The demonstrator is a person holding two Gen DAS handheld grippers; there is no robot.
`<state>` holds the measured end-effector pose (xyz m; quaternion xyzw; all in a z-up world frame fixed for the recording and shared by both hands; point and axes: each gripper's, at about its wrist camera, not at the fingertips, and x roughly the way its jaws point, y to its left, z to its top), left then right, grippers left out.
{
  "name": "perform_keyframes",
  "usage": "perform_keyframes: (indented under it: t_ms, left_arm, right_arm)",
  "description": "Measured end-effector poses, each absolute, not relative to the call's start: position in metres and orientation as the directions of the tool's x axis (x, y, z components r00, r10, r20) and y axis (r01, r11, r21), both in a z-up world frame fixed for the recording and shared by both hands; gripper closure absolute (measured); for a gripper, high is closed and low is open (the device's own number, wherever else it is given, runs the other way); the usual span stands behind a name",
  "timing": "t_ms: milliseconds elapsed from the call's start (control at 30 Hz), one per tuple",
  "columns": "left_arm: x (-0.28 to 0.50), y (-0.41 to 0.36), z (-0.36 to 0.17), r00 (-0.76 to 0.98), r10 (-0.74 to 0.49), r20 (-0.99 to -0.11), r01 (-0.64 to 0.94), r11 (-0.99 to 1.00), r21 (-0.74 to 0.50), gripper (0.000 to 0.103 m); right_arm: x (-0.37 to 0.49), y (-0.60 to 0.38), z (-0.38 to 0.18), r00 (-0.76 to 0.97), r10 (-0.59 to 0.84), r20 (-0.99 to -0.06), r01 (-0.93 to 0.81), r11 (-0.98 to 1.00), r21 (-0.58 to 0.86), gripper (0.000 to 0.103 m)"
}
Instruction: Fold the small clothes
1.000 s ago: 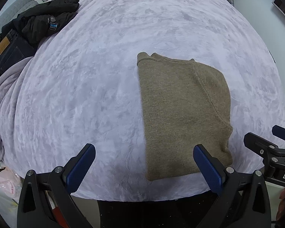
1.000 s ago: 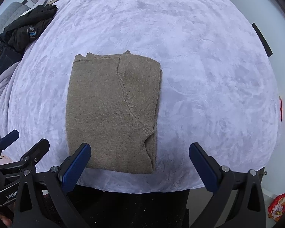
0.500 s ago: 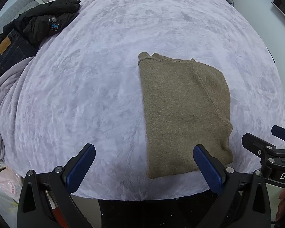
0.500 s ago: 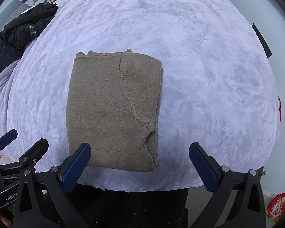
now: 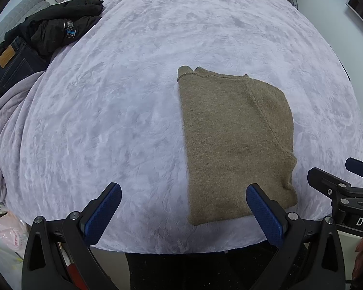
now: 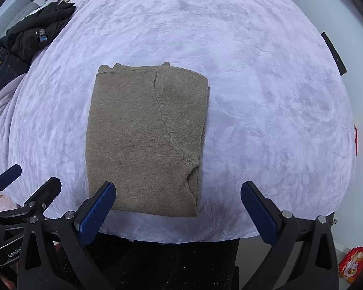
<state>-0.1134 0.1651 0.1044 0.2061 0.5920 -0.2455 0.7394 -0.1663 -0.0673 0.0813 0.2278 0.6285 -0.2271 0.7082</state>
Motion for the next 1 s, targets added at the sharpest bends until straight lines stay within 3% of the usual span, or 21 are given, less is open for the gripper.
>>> perform_keyframes:
  t_ms: [1000]
  left_arm:
    - [-0.1153,0.1694,0.1054,0.180,-0.117,-0.977,0.602,0.799,0.016,0.000]
  right_arm:
    - [-0.1652,-0.0667,0.0822,0.106,-0.038,-0.994,0.605,0.796,0.034,0.000]
